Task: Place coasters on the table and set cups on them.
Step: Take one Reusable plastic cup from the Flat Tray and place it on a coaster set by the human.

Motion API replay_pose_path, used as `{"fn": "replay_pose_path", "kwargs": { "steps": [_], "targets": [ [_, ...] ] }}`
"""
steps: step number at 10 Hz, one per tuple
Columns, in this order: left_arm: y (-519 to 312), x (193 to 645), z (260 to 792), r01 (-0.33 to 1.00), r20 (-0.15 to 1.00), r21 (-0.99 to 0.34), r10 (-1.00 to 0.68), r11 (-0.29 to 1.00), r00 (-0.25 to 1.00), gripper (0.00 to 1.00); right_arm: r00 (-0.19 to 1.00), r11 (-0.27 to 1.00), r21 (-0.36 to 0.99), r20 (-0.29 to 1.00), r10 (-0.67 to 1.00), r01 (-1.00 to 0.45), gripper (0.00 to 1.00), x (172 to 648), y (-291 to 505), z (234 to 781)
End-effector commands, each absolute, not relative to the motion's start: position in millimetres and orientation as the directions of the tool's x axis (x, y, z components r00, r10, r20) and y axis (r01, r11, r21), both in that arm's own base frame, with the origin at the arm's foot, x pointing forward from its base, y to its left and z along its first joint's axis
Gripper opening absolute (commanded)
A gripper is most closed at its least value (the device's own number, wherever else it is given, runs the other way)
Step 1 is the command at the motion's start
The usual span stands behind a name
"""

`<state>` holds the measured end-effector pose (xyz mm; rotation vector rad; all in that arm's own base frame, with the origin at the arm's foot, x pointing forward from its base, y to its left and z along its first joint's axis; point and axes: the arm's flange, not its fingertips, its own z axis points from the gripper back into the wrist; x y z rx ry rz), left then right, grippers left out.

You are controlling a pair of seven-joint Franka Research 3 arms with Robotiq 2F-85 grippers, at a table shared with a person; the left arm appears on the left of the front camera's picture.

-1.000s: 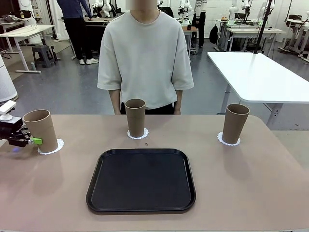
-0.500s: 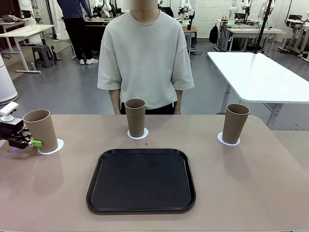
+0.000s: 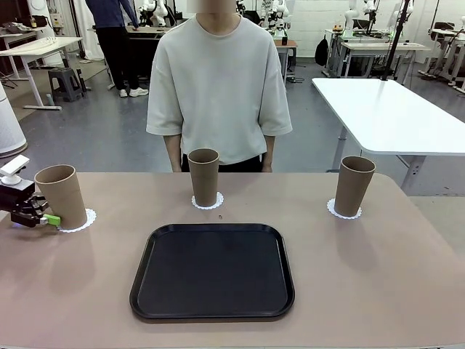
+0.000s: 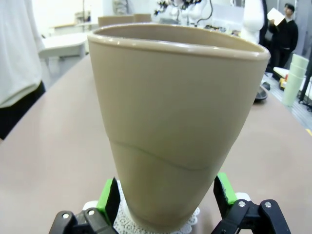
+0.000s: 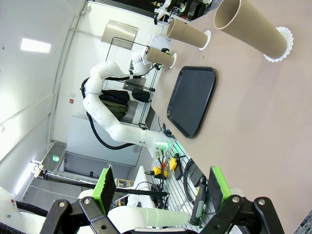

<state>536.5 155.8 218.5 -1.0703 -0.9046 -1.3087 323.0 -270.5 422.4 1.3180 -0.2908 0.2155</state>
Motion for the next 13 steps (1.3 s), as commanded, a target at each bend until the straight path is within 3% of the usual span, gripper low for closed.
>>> {"fn": "replay_pose_path", "kwargs": {
  "steps": [1,8,13],
  "targets": [
    [162.0,537.3,222.7,0.995,0.933,-0.088,-0.354,-0.053,0.064,1.00,0.949,0.240,0.923,0.315,-0.014,-0.302,1.00,322.9,-270.1,424.8],
    [214.6,526.7,251.6,0.999,0.869,-0.036,-0.492,0.022,0.042,1.00,0.949,0.240,0.923,0.315,-0.014,-0.302,1.00,322.9,-270.1,424.8],
    [221.9,452.2,374.8,0.979,0.680,0.158,-0.733,0.130,-0.012,1.00,0.949,0.240,0.923,0.315,-0.014,-0.302,1.00,322.9,-270.1,424.8]
  ]
}}
